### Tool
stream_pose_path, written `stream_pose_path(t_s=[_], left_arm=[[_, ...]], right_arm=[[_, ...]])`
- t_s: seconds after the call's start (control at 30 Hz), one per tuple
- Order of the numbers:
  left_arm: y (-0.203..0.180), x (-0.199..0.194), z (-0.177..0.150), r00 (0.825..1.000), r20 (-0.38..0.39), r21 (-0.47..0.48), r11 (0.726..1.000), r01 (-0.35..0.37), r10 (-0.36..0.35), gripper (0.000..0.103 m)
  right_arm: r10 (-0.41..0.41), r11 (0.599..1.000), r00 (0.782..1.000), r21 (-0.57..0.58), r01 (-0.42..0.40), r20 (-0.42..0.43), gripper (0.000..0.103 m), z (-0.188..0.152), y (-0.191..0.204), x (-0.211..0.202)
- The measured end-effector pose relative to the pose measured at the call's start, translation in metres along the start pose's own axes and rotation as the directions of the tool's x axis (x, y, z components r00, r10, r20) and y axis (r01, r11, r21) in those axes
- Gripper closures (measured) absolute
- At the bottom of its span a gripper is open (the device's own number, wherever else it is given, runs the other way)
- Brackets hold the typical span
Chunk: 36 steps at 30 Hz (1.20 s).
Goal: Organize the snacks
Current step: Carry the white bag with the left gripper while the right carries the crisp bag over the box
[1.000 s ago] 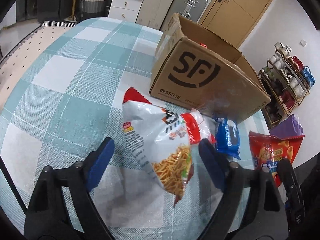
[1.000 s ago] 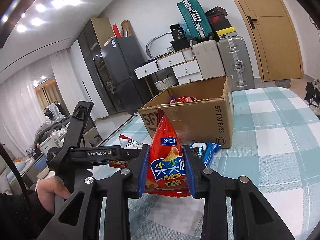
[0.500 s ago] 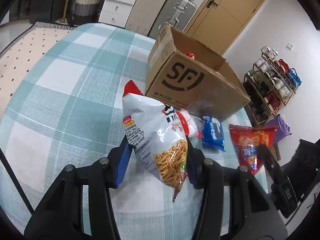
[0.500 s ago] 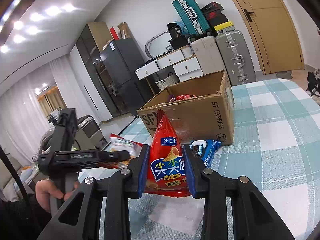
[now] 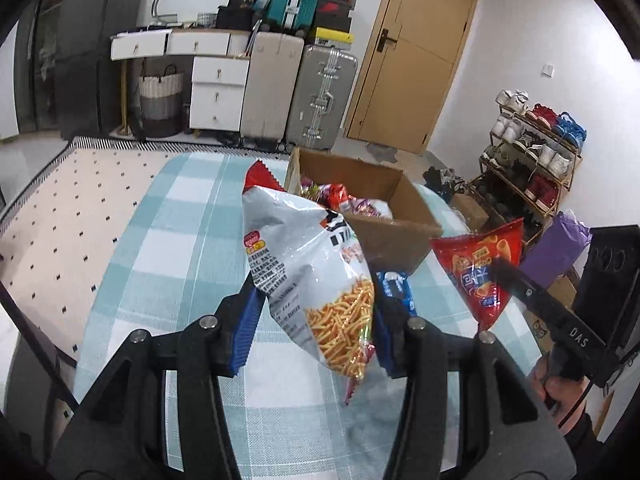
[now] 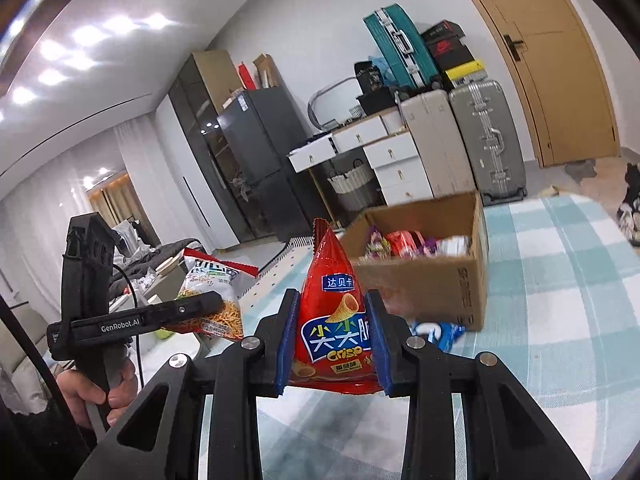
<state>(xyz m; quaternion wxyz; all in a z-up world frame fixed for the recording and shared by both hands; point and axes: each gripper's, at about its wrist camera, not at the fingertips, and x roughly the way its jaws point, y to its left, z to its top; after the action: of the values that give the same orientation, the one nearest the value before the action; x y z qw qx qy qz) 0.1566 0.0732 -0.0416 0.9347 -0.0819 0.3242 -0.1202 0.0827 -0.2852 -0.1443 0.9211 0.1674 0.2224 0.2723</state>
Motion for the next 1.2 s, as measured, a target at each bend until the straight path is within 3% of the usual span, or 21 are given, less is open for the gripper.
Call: stream_pose_path(t_s=[0.3, 0.5, 0.63, 0.9, 1.07, 1.2], left_arm=[[-0.035, -0.04, 0.046, 0.997, 0.034, 0.09, 0.994, 0.061, -0.065, 0.057], [-0.051, -0.055, 0.091, 0.996, 0.027, 0.102, 0.991, 0.084, -0.087, 0.058], [-0.067, -0.054, 0.124, 0.997, 0.03, 0.153, 0.986, 0.061, -0.066, 0.06], [-0.098, -0.028, 0.178, 0.993, -0.005, 0.187, 0.975, 0.117, -0.118, 0.061], [-0.108, 0.009, 0.203, 0.987, -0.041, 0.155, 0.975, 0.159, -0.154, 0.061], [-0.113, 0.043, 0.217, 0.988, -0.067, 0.147, 0.978, 0.148, -0.14, 0.061]], right_arm=[[0.124, 0.989, 0.992, 0.083, -0.126, 0.026, 0.07, 0.052, 0.021, -0.023], [0.087, 0.994, 0.995, 0.056, -0.089, 0.04, 0.07, 0.102, 0.031, -0.032], [0.083, 0.995, 0.996, 0.048, -0.085, 0.042, 0.07, 0.134, 0.037, -0.032], [0.031, 1.0, 0.999, -0.004, -0.031, 0.012, 0.07, 0.198, 0.036, -0.013], [-0.003, 1.0, 0.999, 0.016, 0.003, -0.033, 0.07, 0.216, 0.017, 0.018], [-0.035, 0.999, 0.997, -0.001, 0.035, -0.065, 0.07, 0.224, 0.003, 0.045]])
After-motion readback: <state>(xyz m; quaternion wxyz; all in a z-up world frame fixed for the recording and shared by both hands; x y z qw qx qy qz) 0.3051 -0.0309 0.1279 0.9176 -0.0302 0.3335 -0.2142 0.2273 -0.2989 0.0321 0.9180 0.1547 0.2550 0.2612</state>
